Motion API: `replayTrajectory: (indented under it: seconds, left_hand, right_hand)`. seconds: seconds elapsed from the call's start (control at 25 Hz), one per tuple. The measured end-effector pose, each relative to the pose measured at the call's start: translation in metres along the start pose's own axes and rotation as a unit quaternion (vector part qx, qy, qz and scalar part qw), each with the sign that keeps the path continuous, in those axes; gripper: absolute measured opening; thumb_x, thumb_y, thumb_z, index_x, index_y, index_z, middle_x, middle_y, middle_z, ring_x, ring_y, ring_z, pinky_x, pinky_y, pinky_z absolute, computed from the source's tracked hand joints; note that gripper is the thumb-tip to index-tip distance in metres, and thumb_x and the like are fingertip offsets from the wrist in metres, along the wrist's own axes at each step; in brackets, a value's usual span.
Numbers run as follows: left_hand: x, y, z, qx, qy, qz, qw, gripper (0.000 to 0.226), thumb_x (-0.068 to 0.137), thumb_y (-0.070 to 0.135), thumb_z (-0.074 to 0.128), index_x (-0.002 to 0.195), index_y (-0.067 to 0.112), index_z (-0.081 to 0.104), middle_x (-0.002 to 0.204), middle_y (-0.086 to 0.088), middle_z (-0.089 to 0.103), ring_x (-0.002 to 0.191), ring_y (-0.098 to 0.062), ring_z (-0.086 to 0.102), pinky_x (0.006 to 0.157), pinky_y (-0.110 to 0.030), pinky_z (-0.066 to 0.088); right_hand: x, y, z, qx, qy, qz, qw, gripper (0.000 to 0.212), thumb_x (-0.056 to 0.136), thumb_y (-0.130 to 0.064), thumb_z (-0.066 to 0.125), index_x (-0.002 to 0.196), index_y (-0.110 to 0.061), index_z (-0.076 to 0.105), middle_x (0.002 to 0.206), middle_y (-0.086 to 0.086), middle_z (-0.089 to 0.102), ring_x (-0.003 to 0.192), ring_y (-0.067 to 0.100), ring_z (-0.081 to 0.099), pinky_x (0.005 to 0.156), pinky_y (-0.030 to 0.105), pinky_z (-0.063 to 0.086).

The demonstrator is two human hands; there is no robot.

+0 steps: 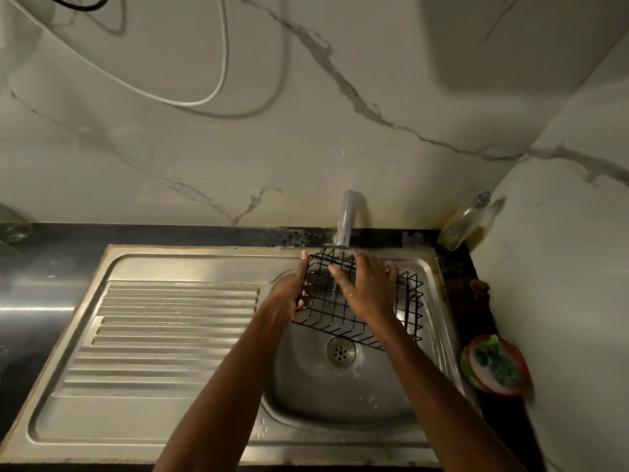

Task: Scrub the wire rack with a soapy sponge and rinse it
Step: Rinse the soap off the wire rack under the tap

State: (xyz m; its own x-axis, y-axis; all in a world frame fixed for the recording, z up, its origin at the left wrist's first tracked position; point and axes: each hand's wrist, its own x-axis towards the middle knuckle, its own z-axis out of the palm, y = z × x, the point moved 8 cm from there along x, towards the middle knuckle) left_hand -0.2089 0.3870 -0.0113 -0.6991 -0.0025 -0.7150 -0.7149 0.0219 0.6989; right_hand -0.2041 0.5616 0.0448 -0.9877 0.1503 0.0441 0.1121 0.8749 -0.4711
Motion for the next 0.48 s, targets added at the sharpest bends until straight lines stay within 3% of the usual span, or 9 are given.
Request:
replayTrajectory:
  seconds: [0.08,0.2,0.32,0.48]
  left_hand:
    - [0.006,-0.003,0.01,-0.018,-0.007,-0.001,1.0,0.072,0.088,0.078,0.05,0.101,0.009,0.067,0.066,0.002,0.055,0.054,-0.009,0.045,0.047,-0.023,0.041]
    - [0.014,-0.013,0.027,-0.032,-0.058,-0.02,0.998,0.062,0.086,0.074,0.057,0.083,0.013,0.068,0.061,0.002,0.062,0.05,-0.01,0.052,0.051,-0.025,0.042]
    - [0.023,-0.023,0.034,-0.027,-0.062,-0.034,0.997,0.073,0.079,0.079,0.061,0.096,0.01,0.075,0.081,-0.005,0.072,0.065,-0.014,0.06,0.061,-0.027,0.05]
    - [0.023,-0.028,0.047,-0.037,-0.065,-0.051,0.996,0.076,0.078,0.077,0.065,0.104,0.006,0.072,0.086,-0.011,0.072,0.067,-0.015,0.06,0.061,-0.028,0.053]
  right_hand:
    - [0.007,0.012,-0.008,0.064,-0.013,0.085,0.994,0.067,0.08,-0.078,0.052,0.124,-0.028,0.058,0.125,-0.002,0.065,0.12,0.021,0.058,0.113,0.057,0.029]
    - [0.016,0.027,-0.021,0.075,-0.054,0.13,0.987,0.064,0.071,-0.081,0.061,0.098,-0.024,0.068,0.094,-0.007,0.071,0.093,0.017,0.065,0.109,0.053,0.035]
    - [0.02,0.048,-0.023,0.073,-0.116,0.153,0.979,0.067,0.065,-0.085,0.064,0.07,-0.018,0.063,0.067,-0.006,0.065,0.067,0.016,0.061,0.099,0.047,0.045]
    - [0.021,0.073,-0.034,0.073,-0.161,0.118,0.977,0.072,0.064,-0.086,0.062,0.08,-0.016,0.069,0.075,-0.004,0.069,0.067,0.013,0.062,0.079,0.034,0.052]
